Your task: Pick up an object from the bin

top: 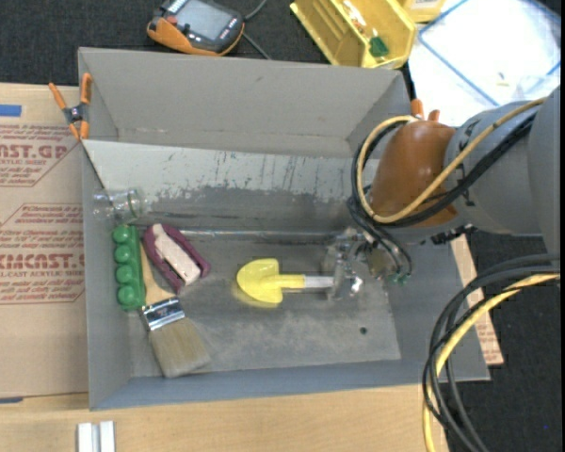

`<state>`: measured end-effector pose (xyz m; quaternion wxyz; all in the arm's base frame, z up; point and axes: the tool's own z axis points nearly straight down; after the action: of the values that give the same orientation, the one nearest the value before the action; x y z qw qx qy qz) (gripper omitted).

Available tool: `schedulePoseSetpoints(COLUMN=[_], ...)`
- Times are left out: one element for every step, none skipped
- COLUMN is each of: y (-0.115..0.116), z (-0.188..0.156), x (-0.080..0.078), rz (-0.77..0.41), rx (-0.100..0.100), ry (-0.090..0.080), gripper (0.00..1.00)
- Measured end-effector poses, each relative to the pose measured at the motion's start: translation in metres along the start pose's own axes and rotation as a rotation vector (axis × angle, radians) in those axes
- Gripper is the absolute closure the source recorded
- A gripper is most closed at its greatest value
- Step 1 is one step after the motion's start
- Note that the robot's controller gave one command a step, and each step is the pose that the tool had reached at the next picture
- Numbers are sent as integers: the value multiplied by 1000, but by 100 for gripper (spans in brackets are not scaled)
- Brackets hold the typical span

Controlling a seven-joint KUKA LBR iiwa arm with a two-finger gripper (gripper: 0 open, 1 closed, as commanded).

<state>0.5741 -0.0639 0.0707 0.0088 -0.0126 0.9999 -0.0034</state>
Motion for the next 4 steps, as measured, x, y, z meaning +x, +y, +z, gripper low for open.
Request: schedulePoseSetpoints(y=[0,0,0,1], z=[0,0,0,-26], x=[0,0,0,2], rz=[0,0,0,-4], rx=[0,0,0,-2], ry=[0,0,0,14], gripper=[100,100,100,100])
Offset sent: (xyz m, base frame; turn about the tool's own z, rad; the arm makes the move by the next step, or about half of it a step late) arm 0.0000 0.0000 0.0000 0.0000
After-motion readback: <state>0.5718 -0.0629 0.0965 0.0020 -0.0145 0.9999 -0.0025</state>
